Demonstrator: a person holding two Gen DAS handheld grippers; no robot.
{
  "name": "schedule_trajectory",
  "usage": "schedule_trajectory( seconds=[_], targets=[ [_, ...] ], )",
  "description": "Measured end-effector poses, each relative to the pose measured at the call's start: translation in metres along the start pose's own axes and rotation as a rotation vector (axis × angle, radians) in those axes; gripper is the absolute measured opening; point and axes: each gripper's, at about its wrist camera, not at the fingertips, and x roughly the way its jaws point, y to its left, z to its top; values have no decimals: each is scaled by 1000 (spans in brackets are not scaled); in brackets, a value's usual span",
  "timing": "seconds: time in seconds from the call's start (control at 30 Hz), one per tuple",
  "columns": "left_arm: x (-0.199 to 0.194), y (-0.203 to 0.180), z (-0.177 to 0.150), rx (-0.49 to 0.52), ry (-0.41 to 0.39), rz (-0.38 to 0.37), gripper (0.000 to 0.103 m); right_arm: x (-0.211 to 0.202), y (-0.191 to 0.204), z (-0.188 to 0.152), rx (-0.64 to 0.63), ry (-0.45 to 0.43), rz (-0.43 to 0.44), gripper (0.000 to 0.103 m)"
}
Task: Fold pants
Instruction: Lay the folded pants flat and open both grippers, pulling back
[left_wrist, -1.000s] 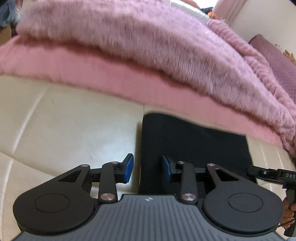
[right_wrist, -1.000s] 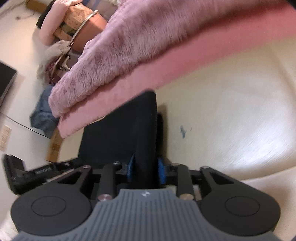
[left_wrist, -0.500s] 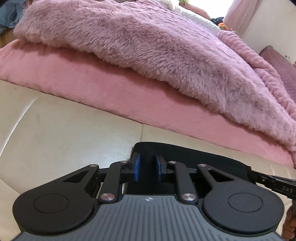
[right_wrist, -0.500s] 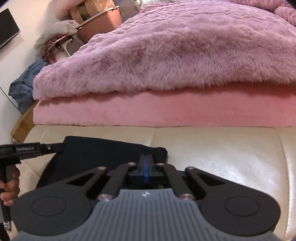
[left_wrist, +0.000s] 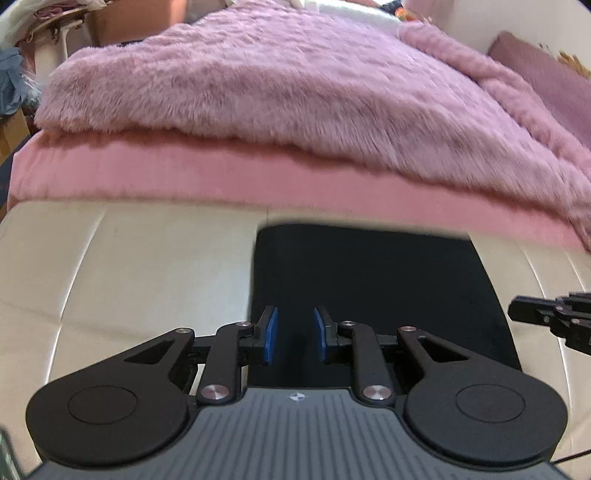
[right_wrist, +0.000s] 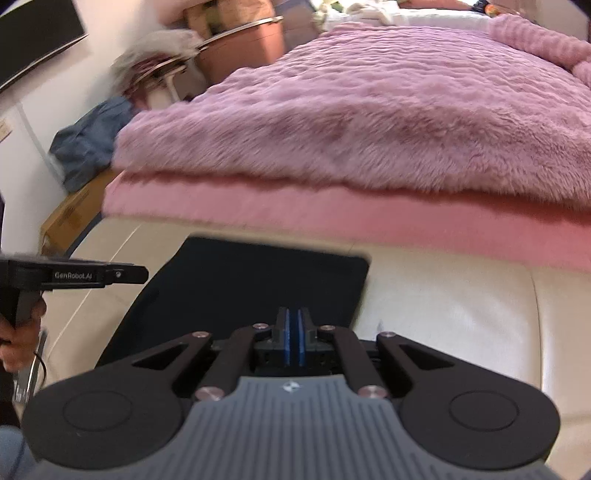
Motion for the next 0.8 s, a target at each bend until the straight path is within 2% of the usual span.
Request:
schedule_trajectory(
  seconds=[0.13, 0.23, 0.3, 0.4, 0.5, 0.53, 0.57, 0.63, 0.67, 0.7, 0.77, 0.8],
  targets=[
    [-4, 3, -33, -3, 66, 24, 23, -10, 19, -33, -66, 26, -23, 1],
    [6, 11, -49, -36, 117, 42, 23, -2, 16, -53, -36, 82, -39, 0],
    [6, 17, -54, -63, 120, 36, 25, 3, 11, -58, 3, 96, -38, 0],
    [-3, 17, -50, -83, 117, 39, 25, -1, 14, -53, -9, 107, -45, 0],
    [-30, 5, -47, -46, 39, 40, 25, -20, 22, -43, -37, 73, -46, 12],
    [-42, 0, -46, -32, 4, 44, 25, -32, 25, -40, -44, 50, -42, 26],
    [-55, -7, -44, -13, -33, 54, 25, -43, 27, -36, -47, 25, -43, 32],
    [-82, -23, -41, 32, -114, 93, 29, -70, 34, -30, -59, -31, -45, 34],
    [-98, -32, -41, 56, -161, 117, 32, -83, 39, -27, -66, -57, -47, 40],
    [-113, -42, -41, 82, -208, 138, 37, -100, 45, -25, -76, -94, -48, 45],
    [-141, -60, -44, 125, -297, 167, 53, -130, 55, -26, -100, -160, -53, 66],
    [-155, -69, -48, 140, -342, 179, 64, -148, 62, -28, -118, -198, -58, 70]
  ],
)
